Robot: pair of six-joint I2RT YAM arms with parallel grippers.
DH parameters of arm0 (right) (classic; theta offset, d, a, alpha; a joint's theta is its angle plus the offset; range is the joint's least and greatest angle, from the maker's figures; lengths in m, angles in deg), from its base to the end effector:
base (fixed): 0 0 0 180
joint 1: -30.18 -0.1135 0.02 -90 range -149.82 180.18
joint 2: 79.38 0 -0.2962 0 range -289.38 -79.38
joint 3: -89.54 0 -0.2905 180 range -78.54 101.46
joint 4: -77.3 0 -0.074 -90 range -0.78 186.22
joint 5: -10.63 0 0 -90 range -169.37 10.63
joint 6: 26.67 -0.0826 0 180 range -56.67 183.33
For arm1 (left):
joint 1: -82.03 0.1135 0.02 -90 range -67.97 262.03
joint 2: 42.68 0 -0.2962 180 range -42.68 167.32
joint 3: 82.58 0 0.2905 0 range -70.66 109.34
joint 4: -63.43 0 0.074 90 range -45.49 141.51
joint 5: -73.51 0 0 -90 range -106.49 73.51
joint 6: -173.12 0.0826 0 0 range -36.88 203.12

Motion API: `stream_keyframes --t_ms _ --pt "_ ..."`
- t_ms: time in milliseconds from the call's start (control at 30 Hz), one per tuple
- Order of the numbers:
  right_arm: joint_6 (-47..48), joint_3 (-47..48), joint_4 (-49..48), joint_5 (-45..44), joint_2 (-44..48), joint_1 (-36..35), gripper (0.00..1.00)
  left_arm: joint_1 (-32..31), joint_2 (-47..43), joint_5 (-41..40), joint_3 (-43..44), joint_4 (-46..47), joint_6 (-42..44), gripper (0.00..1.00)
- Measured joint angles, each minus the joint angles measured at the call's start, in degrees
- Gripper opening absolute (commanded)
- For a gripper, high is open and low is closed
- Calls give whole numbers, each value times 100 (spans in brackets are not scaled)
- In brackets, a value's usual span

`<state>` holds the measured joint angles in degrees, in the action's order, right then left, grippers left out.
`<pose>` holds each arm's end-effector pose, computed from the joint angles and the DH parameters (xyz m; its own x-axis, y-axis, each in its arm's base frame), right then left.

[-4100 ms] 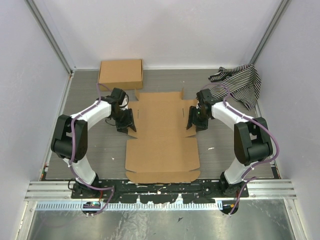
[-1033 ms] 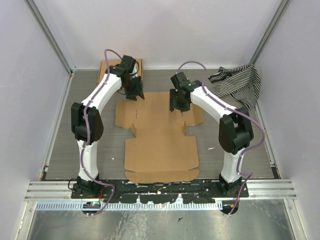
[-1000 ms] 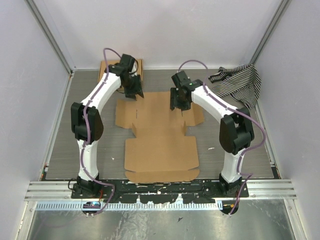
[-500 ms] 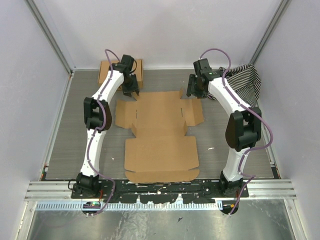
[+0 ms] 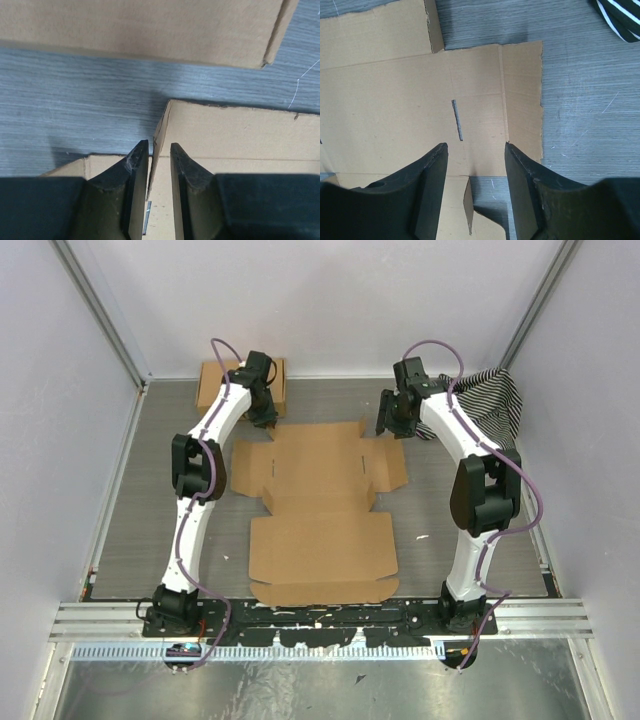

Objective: Fold the paper box

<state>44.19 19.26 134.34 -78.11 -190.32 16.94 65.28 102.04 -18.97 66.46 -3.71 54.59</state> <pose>0.4850 0.1160 0.2508 -0.8608 0.1342 -0.4909 0.0445 0.9807 0.1902 0.5976 -0.1761 0.1672 -0.8769 -0.2344 -0.4197 -0.1705 0.9680 -0.1844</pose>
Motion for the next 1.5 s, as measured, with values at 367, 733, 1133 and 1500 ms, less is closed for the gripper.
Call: stream_keyframes --t_ms 367,733,1133,1500 --pt "59 68 15 116 -2 74 56 0 -188 4 -313 275 162 0" --pt "216 728 59 378 7 168 56 -92 -2935 66 -3130 2695 627 0" --pt "393 1440 420 704 533 214 57 -153 -3375 533 -3622 3786 1235 0" --pt "387 1980 675 1023 575 586 57 -164 -3504 1027 -3827 4127 1486 0"
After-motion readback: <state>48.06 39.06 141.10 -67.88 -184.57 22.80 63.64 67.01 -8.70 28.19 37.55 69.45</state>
